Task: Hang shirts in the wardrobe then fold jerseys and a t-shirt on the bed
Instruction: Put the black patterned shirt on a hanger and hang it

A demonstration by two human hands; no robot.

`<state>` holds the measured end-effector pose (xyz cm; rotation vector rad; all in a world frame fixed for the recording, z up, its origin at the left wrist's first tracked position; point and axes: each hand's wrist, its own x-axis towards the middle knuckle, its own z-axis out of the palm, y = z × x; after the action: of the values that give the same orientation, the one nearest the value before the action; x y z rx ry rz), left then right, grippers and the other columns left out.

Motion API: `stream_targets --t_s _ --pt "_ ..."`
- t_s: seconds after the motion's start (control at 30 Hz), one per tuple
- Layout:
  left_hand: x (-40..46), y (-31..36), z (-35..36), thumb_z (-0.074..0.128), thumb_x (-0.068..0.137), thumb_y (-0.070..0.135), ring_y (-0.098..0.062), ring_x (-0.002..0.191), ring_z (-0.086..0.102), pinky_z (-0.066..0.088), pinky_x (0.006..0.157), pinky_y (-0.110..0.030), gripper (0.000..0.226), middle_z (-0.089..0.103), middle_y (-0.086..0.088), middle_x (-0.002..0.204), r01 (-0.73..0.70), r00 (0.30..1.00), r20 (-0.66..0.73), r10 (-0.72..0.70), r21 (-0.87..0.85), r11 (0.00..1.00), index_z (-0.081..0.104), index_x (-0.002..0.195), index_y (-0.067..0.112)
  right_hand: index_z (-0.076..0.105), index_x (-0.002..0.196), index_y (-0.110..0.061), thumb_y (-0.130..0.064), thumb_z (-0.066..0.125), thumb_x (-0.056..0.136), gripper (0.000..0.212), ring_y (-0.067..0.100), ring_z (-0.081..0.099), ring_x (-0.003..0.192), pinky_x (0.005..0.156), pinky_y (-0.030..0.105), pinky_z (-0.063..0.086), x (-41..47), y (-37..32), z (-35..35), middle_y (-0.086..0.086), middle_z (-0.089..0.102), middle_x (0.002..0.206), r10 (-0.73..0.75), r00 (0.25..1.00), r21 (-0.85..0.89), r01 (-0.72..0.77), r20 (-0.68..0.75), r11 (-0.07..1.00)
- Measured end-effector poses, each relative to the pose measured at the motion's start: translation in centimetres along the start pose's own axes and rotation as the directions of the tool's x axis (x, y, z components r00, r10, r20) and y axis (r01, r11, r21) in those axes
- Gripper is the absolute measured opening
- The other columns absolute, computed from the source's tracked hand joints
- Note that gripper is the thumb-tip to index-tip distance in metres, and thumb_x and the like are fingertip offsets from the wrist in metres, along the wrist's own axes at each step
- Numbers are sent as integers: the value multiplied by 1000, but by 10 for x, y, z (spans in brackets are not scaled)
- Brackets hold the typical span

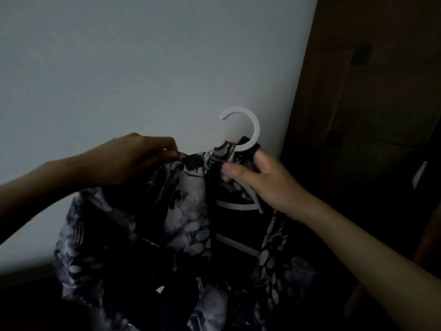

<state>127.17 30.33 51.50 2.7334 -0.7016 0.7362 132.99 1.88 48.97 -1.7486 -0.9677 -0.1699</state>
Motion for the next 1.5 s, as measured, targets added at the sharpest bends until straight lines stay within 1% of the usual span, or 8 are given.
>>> stream_targets --t_s 0.17,0.33,0.6,0.77,0.9,1.13,1.3,1.5 --pt "7 -4 -4 49 99 43 2 86 67 52 82 -29 16 70 20 92 69 972 228 -60 -33 997 65 96 43 70 104 -23 -20 62 96 11 -1 69 93 80 14 51 -7 -10 -27 -17 76 95 57 997 -61 -54 53 997" --pt "16 55 31 69 88 44 -4 82 67 55 74 -25 16 68 13 90 24 961 -265 -81 -211 977 68 98 31 69 87 -27 -27 59 99 15 -9 66 76 70 10 48 -5 -20 -36 -23 72 77 84 994 -239 -64 73 969" --pt "36 94 79 57 79 41 -21 84 65 55 74 -43 28 66 4 92 55 979 -194 -65 -59 997 61 98 22 73 112 -7 -21 65 96 23 10 70 104 96 30 54 -11 -26 -69 0 75 109 4 999 -379 9 33 926" --pt "59 83 47 73 82 11 5 75 69 48 68 -4 17 73 20 73 70 996 -38 -77 -157 985 78 89 25 67 113 -2 -17 57 100 22 17 65 108 96 25 50 -28 -29 -89 8 69 112 57 993 -390 -12 104 921" --pt "70 86 42 66 88 9 1 74 69 49 73 -7 20 74 17 82 -39 996 -86 25 -159 987 79 97 22 66 111 -13 -23 54 102 18 15 64 105 94 27 51 -42 -33 -101 -1 66 108 136 987 -355 -96 89 930" --pt "94 106 45 53 101 7 -15 91 69 55 88 -26 20 77 -11 105 83 994 111 -5 -708 702 72 109 6 74 109 -9 -16 63 96 18 1 64 110 93 13 46 -51 -47 -100 -6 72 111 42 999 -329 -45 -16 943" --pt "112 107 33 57 99 18 2 69 62 51 74 -21 18 72 3 90 -148 985 -110 130 -179 973 69 103 30 73 111 -6 -17 62 97 21 6 68 105 89 16 51 -55 -61 -105 2 74 113 90 994 -266 -103 -60 959" --pt "76 92 34 66 92 25 -5 81 73 54 65 -14 23 76 15 94 -78 957 235 171 -359 930 71 110 37 73 110 -4 -18 62 97 22 17 71 101 84 20 56 -75 -36 -102 8 75 109 181 970 -172 -209 -164 963"
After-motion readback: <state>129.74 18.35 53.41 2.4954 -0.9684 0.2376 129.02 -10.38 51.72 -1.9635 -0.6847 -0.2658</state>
